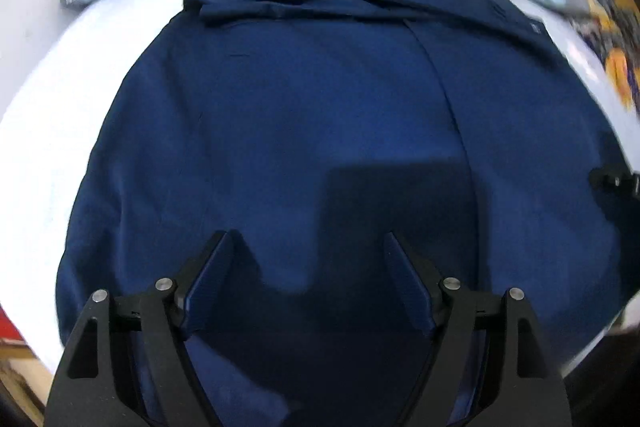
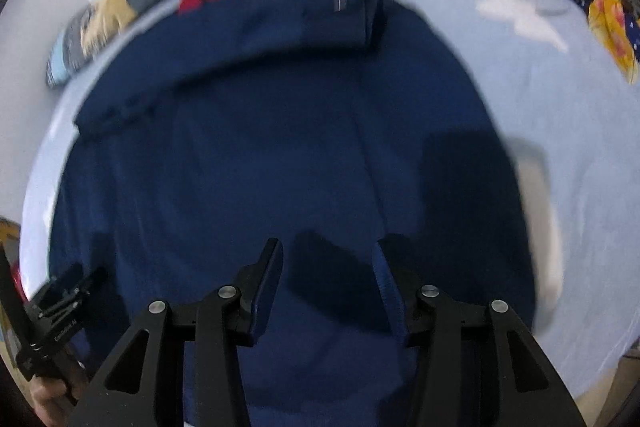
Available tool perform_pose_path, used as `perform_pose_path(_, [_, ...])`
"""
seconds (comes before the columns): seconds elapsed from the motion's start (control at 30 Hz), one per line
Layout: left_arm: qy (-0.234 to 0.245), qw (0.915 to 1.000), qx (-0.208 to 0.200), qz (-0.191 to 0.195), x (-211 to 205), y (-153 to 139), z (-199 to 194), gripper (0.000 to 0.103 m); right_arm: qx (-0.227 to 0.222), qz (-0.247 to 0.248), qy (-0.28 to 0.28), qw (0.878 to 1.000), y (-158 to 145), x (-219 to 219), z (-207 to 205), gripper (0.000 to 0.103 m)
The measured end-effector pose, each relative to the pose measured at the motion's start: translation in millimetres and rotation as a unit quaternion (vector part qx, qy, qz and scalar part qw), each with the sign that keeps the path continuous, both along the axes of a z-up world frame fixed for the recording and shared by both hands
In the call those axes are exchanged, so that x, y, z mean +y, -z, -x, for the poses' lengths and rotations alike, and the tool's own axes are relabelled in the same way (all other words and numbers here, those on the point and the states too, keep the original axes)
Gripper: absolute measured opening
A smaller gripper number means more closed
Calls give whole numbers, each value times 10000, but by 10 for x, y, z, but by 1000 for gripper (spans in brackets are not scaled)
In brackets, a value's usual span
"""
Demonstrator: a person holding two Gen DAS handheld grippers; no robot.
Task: Fold large clothes
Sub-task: 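Bring both open tools to the jacket hem, fingers at its edge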
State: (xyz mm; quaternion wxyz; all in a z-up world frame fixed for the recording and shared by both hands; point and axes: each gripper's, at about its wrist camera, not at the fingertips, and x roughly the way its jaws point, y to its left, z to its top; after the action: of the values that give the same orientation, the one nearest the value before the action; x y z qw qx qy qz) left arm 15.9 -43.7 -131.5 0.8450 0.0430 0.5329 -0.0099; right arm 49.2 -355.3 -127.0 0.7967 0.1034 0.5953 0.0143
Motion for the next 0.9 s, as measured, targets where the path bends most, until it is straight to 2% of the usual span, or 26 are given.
perform_pose_path(0.13, [99, 9997, -203, -81, -31, 26, 342, 84, -195, 476, -183, 9985, 23, 156, 344, 53])
perform_pose_path(0.2, [23, 9995, -314, -55, -13, 51, 471, 86, -269, 558, -159, 9980, 41, 231, 539, 64])
perform_pose_path(0.27, [-61, 9991, -408, 33, 25, 69, 592, 87, -352, 602, -156, 9974, 52, 329, 737, 69])
perform_pose_path(0.37, [2, 9980, -635, 0, 13, 65, 718, 87, -472, 727, -247, 9959, 68, 460, 958, 71])
perform_pose_path(0.53, [188, 9959, -885, 98, 68, 85, 816, 87, -654, 882, -340, 9934, 75, 578, 1113, 73])
perform_pose_path(0.73, [273, 9941, -1046, -121, 13, 131, 849, 90, -764, 890, -246, 9928, 89, 591, 1222, 75])
perform_pose_path(0.77, [266, 9939, -1060, -126, 16, 135, 848, 92, -777, 907, -245, 9925, 96, 609, 1225, 78])
perform_pose_path(0.83, [192, 9944, -1025, -184, 34, 152, 865, 103, -795, 926, -262, 9922, 120, 632, 1214, 83])
perform_pose_path(0.9, [150, 9953, -951, -79, 77, 179, 877, 103, -811, 967, -300, 9916, 137, 654, 1196, 88])
